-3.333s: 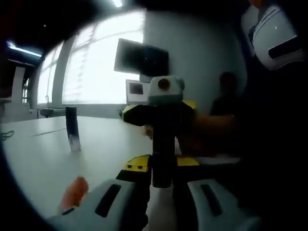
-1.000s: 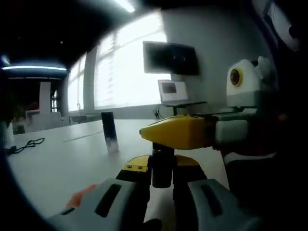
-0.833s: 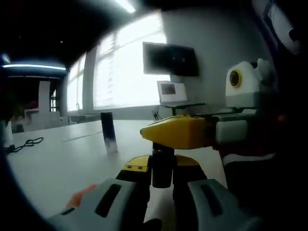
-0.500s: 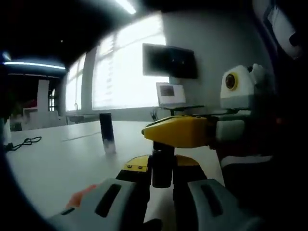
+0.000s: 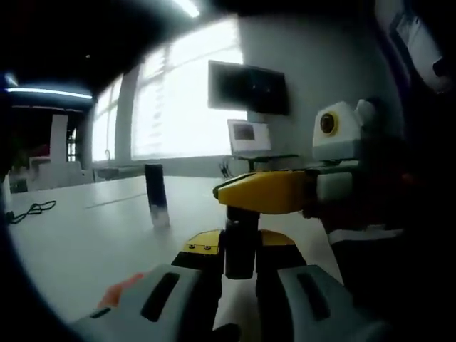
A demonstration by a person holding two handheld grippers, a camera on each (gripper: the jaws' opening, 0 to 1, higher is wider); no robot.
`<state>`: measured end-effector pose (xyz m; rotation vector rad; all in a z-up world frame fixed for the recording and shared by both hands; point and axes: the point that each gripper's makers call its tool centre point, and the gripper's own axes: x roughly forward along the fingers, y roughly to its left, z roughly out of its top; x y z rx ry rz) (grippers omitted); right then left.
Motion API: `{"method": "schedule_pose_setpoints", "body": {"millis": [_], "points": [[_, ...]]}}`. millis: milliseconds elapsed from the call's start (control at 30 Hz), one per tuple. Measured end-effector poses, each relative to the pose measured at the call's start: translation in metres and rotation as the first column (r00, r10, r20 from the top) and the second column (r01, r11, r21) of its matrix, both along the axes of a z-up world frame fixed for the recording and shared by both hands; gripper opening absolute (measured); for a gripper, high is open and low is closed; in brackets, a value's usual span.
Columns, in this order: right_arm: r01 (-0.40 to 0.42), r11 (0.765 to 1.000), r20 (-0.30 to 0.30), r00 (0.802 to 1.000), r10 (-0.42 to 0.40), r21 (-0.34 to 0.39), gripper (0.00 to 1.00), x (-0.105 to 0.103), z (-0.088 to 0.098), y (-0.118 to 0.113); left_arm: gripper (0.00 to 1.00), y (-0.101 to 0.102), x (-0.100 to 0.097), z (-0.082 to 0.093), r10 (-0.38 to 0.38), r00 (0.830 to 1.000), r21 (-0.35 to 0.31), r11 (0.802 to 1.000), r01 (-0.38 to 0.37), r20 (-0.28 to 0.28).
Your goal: Pick up cosmetic bottle twist off cap place on table pick up cap screw tight cap place on table
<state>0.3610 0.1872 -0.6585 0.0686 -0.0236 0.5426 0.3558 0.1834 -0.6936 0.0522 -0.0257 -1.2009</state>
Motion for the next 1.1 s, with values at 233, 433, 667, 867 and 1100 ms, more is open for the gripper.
{"method": "schedule_pose_setpoints", "body": {"millis": [233, 433, 667, 867, 1100], "points": [[-0.066, 0.998, 0.028, 0.997, 0.066, -0.009, 0.10, 0.006, 0.004, 0.000, 0.06, -0.004, 0.006, 0.003, -0.008, 1.000, -0.015, 1.000, 0.008, -0.006], [-0.151, 0.989, 0.018, 0.988, 0.151, -0.002, 0.10, 0.009, 0.004, -0.002, 0.06, -0.008, 0.008, 0.004, -0.028, 1.000, -0.013, 1.000, 0.028, -0.001], [-0.315, 0.948, 0.030, 0.948, 0.317, -0.045, 0.10, 0.006, 0.003, 0.004, 0.06, -0.010, 0.006, 0.003, -0.046, 0.999, -0.010, 0.999, 0.046, -0.004], [-0.462, 0.882, 0.026, 0.884, 0.466, -0.090, 0.10, 0.003, 0.002, 0.010, 0.06, -0.010, 0.008, 0.002, -0.053, 0.999, -0.014, 0.998, 0.053, -0.010], [-0.631, 0.773, -0.030, 0.776, 0.630, -0.070, 0.10, 0.004, 0.001, 0.016, 0.06, -0.008, 0.012, 0.001, -0.050, 0.999, -0.022, 0.999, 0.049, -0.020]]}}
